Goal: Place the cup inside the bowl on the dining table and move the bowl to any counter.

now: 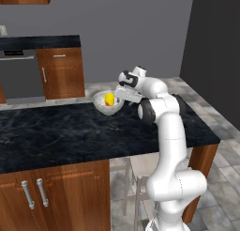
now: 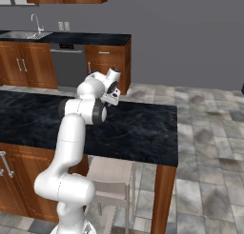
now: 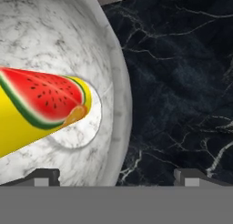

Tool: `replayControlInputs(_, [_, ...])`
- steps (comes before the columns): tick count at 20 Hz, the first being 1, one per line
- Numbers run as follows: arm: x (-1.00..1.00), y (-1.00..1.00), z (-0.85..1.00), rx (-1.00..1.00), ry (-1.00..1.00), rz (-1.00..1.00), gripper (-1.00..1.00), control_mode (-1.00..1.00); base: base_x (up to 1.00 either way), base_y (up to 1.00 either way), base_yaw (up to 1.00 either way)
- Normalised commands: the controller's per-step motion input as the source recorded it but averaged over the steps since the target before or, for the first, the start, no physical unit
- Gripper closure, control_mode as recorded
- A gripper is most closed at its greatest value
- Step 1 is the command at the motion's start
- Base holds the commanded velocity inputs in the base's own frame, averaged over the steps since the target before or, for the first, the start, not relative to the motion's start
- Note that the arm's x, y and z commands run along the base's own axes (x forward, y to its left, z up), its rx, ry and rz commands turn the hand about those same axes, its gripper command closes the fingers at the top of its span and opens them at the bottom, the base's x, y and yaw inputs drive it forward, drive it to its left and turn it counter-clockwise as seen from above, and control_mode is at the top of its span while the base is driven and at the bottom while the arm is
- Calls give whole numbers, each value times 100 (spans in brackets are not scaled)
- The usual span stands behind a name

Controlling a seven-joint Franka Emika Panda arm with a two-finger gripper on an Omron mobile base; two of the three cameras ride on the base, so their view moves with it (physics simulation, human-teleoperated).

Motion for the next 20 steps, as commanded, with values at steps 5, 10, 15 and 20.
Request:
replayControlInputs(5, [1, 0, -1, 0, 1, 0, -100, -100, 0, 0, 0])
replayControlInputs(10, [0, 0, 0, 0, 5, 0, -100, -100, 0, 0, 0])
replayControlInputs(15, [0, 1, 0, 0, 4, 0, 100, -100, 0, 0, 0])
replayControlInputs(20, [0, 1, 0, 0, 5, 0, 100, -100, 0, 0, 0])
